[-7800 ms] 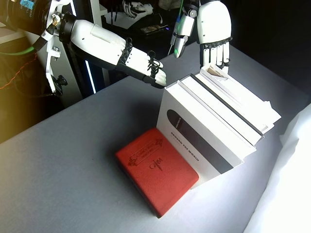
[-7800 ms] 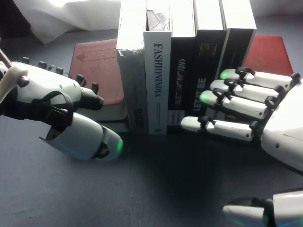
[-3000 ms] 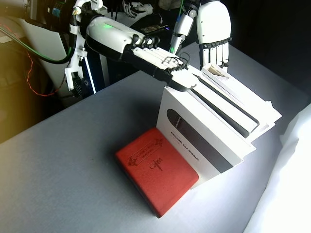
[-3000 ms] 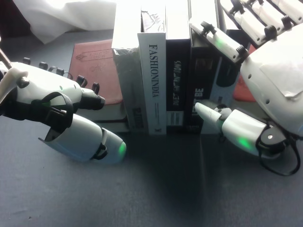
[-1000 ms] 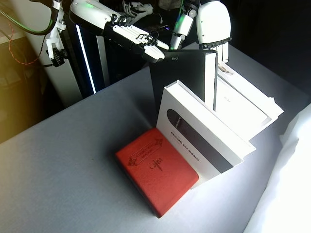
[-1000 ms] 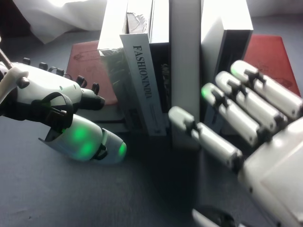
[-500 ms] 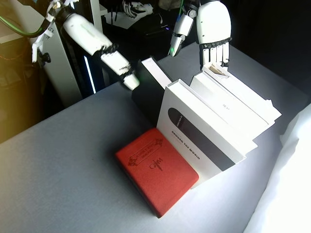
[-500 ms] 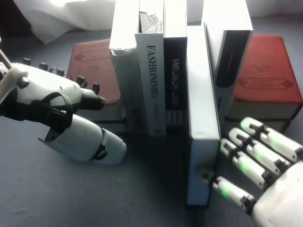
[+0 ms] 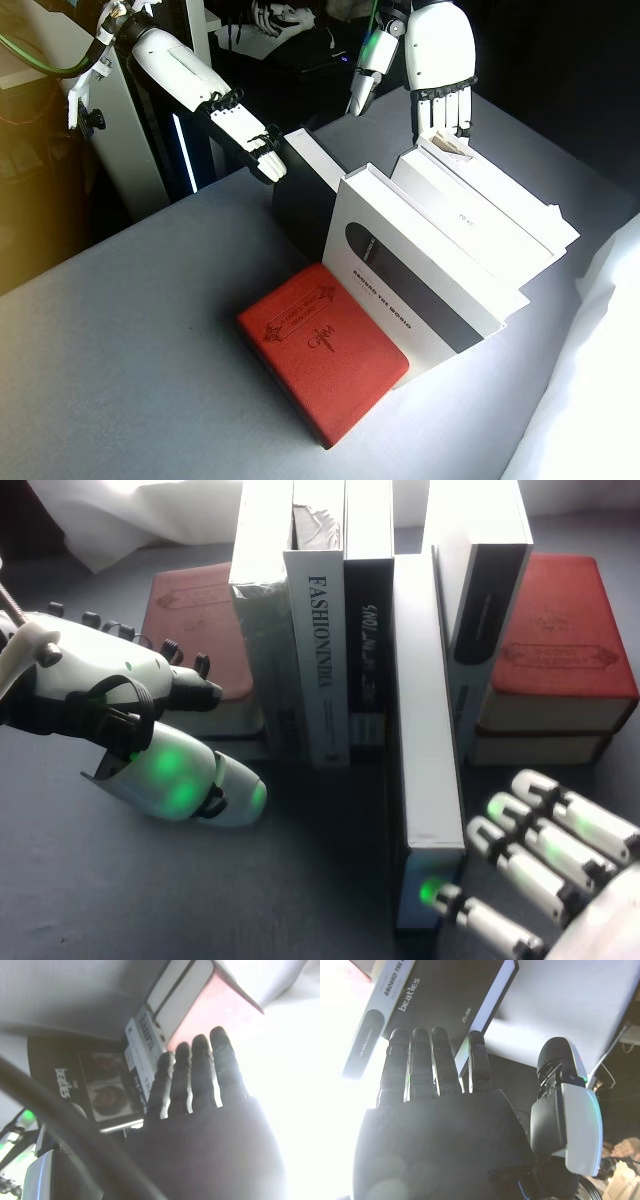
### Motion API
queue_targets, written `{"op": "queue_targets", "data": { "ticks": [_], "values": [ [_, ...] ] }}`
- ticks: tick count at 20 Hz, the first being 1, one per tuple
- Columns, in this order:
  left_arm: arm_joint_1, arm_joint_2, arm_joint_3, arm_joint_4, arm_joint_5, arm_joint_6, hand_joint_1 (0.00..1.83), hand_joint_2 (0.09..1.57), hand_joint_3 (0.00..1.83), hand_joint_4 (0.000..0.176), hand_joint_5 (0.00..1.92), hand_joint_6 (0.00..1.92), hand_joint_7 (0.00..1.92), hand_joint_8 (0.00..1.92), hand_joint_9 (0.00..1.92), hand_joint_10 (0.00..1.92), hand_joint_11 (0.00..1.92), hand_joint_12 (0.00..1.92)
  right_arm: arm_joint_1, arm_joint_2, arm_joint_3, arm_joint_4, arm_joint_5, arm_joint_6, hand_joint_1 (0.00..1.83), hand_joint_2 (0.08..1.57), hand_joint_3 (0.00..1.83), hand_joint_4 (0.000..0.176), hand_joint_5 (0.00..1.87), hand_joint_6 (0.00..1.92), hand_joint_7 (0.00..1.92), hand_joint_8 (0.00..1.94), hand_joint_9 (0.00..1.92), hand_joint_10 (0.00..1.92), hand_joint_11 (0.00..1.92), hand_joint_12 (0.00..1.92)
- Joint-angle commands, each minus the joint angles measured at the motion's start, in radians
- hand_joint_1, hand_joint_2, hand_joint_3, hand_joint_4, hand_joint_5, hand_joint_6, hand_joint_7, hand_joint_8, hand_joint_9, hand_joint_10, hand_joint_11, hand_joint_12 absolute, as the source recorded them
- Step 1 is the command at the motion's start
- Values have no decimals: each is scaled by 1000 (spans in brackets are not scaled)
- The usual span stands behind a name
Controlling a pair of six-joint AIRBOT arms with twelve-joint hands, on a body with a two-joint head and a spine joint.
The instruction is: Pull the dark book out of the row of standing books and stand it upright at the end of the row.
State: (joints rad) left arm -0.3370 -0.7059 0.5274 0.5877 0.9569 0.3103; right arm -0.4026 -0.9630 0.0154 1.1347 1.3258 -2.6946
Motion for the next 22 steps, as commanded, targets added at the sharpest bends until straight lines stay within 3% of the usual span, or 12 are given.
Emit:
{"op": "queue_targets", "data": {
  "ticks": [1,8,12,22],
  "values": [
    [-15,13,1,48,-38,3,0,1138,2,0,74,6,78,3,58,3,7,145,1,8,-22,-91,49,1,0,1144,0,0,53,13,19,6,0,0,0,0],
    [-15,13,1,48,-37,3,0,1136,1,0,66,1,79,2,56,3,8,144,16,8,-69,-96,79,-6,0,1136,0,0,47,6,14,0,0,0,0,0],
    [-15,13,1,48,-37,3,0,1134,0,0,65,0,79,1,58,2,3,147,26,8,-78,-156,118,-17,0,1142,0,0,71,15,38,10,0,0,0,0],
    [-15,13,2,48,-37,3,0,1135,0,0,75,2,95,4,69,3,2,162,120,16,-63,-188,126,6,0,1145,2,0,94,19,67,17,2,1,0,0]
  ]
}}
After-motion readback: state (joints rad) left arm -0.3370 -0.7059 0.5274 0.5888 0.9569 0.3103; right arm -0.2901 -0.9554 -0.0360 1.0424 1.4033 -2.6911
